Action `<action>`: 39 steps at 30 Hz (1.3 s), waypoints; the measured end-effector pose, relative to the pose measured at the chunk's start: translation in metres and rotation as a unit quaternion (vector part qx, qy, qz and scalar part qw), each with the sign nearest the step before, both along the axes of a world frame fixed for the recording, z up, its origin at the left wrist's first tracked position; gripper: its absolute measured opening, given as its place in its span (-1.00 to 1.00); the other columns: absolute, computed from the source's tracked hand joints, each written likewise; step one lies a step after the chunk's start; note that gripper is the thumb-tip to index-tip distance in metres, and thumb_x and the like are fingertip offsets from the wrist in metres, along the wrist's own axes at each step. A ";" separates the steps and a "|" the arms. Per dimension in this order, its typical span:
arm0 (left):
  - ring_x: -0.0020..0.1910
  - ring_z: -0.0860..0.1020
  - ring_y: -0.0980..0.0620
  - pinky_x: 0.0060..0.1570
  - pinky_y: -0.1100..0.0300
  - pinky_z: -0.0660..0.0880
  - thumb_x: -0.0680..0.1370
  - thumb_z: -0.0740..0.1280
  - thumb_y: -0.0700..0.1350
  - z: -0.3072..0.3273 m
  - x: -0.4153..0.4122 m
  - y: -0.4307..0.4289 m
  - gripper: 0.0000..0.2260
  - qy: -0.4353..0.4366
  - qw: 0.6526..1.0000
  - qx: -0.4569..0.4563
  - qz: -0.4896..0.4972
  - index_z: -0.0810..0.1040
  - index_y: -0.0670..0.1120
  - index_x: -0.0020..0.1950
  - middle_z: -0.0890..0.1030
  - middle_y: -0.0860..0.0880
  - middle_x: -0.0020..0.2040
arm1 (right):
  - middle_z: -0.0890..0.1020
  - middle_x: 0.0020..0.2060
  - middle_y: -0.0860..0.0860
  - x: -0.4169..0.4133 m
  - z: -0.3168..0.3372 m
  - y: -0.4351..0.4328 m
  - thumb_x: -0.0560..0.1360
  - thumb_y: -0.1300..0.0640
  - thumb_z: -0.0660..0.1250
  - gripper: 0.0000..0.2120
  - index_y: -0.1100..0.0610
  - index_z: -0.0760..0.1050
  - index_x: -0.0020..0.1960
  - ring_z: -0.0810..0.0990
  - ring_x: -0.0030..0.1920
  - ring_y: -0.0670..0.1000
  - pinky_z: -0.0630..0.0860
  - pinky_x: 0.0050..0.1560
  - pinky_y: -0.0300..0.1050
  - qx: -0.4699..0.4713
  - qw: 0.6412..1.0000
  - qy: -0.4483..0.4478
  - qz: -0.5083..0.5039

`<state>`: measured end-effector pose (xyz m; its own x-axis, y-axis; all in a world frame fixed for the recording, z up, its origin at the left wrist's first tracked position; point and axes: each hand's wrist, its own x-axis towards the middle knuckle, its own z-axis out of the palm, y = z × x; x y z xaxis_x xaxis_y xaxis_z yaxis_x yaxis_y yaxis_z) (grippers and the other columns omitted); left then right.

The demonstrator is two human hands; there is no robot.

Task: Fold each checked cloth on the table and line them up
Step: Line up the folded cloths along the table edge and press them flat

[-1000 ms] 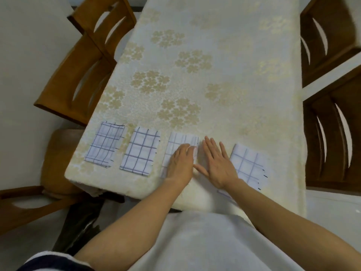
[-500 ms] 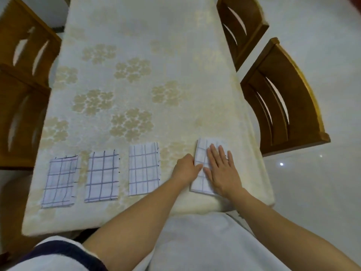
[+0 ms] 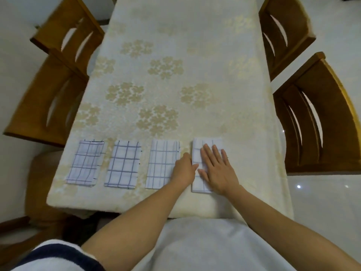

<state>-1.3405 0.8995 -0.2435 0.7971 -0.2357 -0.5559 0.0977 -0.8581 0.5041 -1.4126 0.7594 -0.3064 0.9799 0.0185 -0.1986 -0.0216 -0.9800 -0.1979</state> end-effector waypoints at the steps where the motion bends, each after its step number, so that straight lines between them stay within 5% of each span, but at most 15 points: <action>1: 0.01 0.59 -0.16 0.00 -0.01 0.53 0.63 0.34 -0.02 0.001 0.001 0.001 -0.79 0.000 1.000 -0.003 0.002 0.46 -0.14 0.13 0.61 -0.16 0.03 | -0.05 0.61 0.05 -0.001 -0.002 -0.001 0.66 -0.24 -0.11 -0.34 0.11 -0.09 0.62 -0.13 0.60 0.13 -0.06 0.55 0.20 -0.002 1.000 0.001 0.004; 7: 0.16 0.56 -0.17 0.09 -0.05 0.53 0.62 0.36 -0.09 0.003 -0.007 0.002 -0.62 -0.053 0.998 -0.009 -0.030 0.32 -0.13 0.37 0.50 -0.15 0.25 | -0.11 0.61 0.02 0.000 0.000 -0.003 0.66 -0.26 -0.14 -0.34 0.09 -0.13 0.62 -0.21 0.59 0.10 -0.15 0.56 0.17 0.000 1.000 0.012 0.015; 12: 0.28 0.49 -0.10 0.23 0.07 0.49 0.63 0.34 -0.07 -0.012 -0.018 0.020 -0.58 -0.234 0.935 0.036 -0.265 0.36 -0.12 0.46 0.41 -0.10 0.35 | -0.05 0.61 0.02 0.003 0.006 -0.005 0.67 -0.21 -0.06 -0.36 0.11 -0.06 0.62 -0.15 0.60 0.10 -0.10 0.57 0.17 0.008 0.999 -0.024 0.027; 15: 0.59 0.16 -0.07 0.55 0.07 0.12 0.63 0.33 0.03 -0.013 -0.024 0.026 -0.37 -0.201 0.929 0.036 -0.308 0.18 -0.17 0.60 0.18 -0.10 0.61 | 0.05 0.60 0.05 0.010 0.014 -0.009 0.68 -0.07 0.02 -0.43 0.13 0.03 0.61 -0.07 0.60 0.07 -0.04 0.57 0.12 0.039 0.995 -0.065 0.071; 18: 0.64 -0.04 -0.03 0.59 0.09 -0.16 0.65 0.27 0.11 -0.016 -0.026 0.025 -0.28 -0.189 0.918 0.103 -0.332 0.02 -0.19 0.64 0.00 -0.12 0.66 | 0.09 0.59 0.05 0.014 0.012 -0.007 0.66 0.03 0.03 -0.46 0.13 0.05 0.61 0.00 0.60 0.05 -0.02 0.58 0.03 0.088 0.982 -0.057 0.159; 22: 0.64 -0.05 -0.03 0.57 0.10 -0.20 0.63 0.25 0.16 -0.011 -0.020 0.022 -0.23 -0.139 0.919 0.126 -0.347 -0.02 -0.21 0.64 -0.02 -0.14 0.66 | 0.04 0.60 0.06 0.021 0.008 -0.014 0.67 -0.19 -0.04 -0.36 0.13 -0.04 0.62 0.00 0.60 0.01 0.03 0.58 0.02 0.072 0.972 -0.010 0.222; 26: 0.63 -0.18 -0.02 0.56 0.10 -0.24 0.65 0.22 0.16 -0.008 -0.020 0.021 -0.19 -0.113 0.915 0.139 -0.362 -0.17 -0.21 0.64 -0.18 -0.15 0.65 | -0.11 0.61 -0.03 0.033 0.012 -0.027 0.61 -0.37 -0.15 -0.26 0.05 -0.21 0.62 -0.15 0.60 -0.03 -0.14 0.57 0.02 0.024 0.975 0.009 0.220; 34: 0.64 -0.09 -0.08 0.57 0.07 -0.10 0.52 0.44 0.16 0.003 -0.014 0.014 -0.02 -0.108 0.927 0.121 -0.339 -0.13 -0.20 0.64 -0.10 -0.14 0.66 | -0.22 0.59 -0.03 0.044 0.017 -0.028 0.54 -0.47 -0.16 -0.15 0.04 -0.27 0.61 -0.30 0.58 0.02 -0.16 0.57 0.12 -0.009 0.981 0.028 0.191; 39: 0.61 -0.27 -0.11 0.54 -0.03 -0.31 0.39 0.42 0.38 0.005 0.005 0.004 0.20 -0.151 0.876 0.216 -0.404 -0.27 -0.23 0.61 -0.26 -0.17 0.63 | -0.16 0.60 0.08 0.025 0.021 -0.027 0.49 -0.54 -0.11 -0.01 0.18 -0.19 0.61 -0.20 0.59 0.05 -0.16 0.57 0.08 0.013 0.988 0.028 0.152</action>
<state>-1.3356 0.9033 -0.2385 0.5935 -0.6106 -0.5243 -0.7115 -0.7026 0.0128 -1.3875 0.7322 -0.2852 0.9158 0.3162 -0.2478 0.2612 -0.9374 -0.2305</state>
